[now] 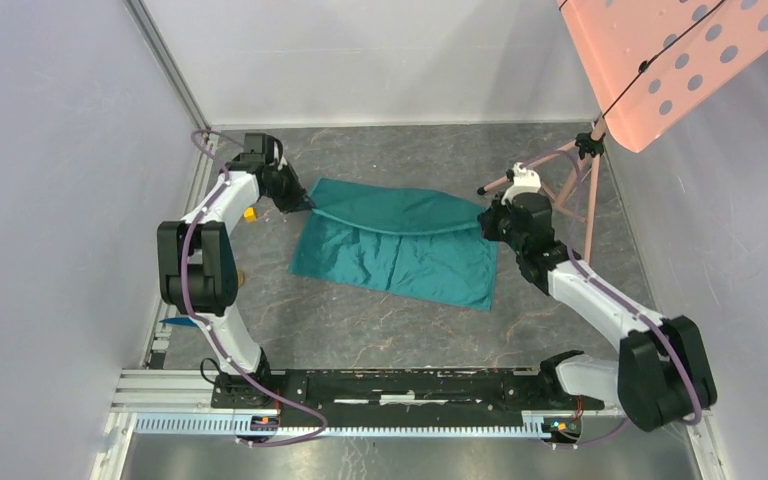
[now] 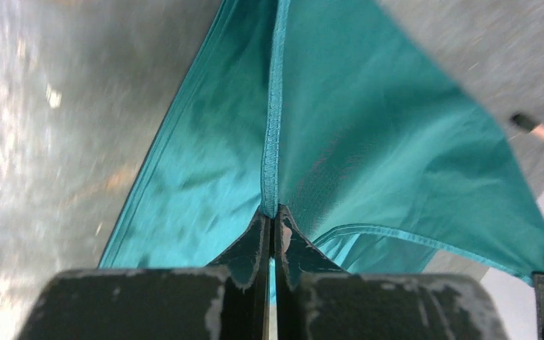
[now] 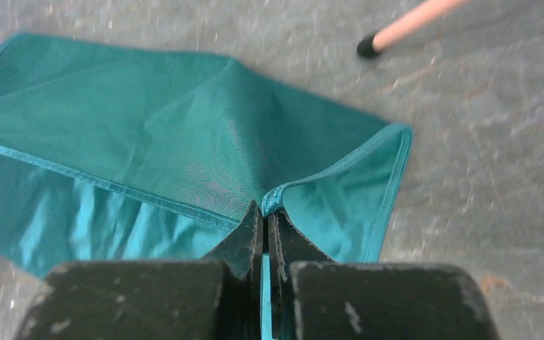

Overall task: Fold the napkin into a case and place the utensils inside
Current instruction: Fold and flatten the napkin at the center of the board.

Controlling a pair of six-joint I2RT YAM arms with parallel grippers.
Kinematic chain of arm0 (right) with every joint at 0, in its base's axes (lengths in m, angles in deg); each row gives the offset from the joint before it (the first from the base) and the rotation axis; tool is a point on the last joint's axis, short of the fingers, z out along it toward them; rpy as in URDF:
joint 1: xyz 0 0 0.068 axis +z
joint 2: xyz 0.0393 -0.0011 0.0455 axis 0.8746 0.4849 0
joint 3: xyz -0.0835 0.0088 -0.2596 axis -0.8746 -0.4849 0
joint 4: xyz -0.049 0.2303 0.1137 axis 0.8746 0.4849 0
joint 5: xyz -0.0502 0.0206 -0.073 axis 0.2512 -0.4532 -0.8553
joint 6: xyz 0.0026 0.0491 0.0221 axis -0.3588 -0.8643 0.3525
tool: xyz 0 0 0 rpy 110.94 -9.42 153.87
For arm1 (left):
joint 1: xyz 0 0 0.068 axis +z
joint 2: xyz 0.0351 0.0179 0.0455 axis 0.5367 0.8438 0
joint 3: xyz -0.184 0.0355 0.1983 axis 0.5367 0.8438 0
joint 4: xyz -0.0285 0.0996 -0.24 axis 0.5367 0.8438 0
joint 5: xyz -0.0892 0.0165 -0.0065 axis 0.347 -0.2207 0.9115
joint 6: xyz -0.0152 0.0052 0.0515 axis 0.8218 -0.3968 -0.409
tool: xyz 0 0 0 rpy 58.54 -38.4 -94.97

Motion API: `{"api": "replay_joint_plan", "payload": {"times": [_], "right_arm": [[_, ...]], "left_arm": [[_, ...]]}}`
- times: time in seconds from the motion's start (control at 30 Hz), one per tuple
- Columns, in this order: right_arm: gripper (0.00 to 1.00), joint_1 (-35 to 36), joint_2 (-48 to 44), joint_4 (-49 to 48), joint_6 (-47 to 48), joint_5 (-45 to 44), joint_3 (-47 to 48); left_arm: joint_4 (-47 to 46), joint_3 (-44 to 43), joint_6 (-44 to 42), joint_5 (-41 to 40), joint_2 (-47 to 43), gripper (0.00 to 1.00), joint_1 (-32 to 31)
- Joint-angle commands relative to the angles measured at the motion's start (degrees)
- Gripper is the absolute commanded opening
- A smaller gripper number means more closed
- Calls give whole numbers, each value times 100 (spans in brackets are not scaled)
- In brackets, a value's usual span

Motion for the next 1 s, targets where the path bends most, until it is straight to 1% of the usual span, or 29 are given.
{"api": "replay_joint_plan", "payload": {"times": [0.0,0.1,0.2,0.37,0.6,0.7,0.8,0.97], "right_arm": [[0,-19,-672,615,91,806,-522],[0,-21,-1000,812,134,937,-830],[0,-19,-1190,831,34,1153,-1142],[0,-23,-1378,880,-21,1400,-1453],[0,-22,-1797,1380,17,1454,-1565],[0,-18,-1950,1556,42,1451,-1579],[0,-16,-2014,1476,-19,1487,-1779],[0,2,-1894,1110,-271,1814,-2159]], "left_arm": [[443,764,-609,-130,-746,2,11],[521,1111,-762,-218,-826,2,13],[738,1206,-911,-490,-707,2,16],[783,1368,-981,-637,-807,2,10],[817,1530,-950,-514,-896,2,7],[811,1616,-940,-581,-926,2,9],[834,1663,-942,-772,-874,2,11],[863,1665,-966,-819,-632,2,11]]}}
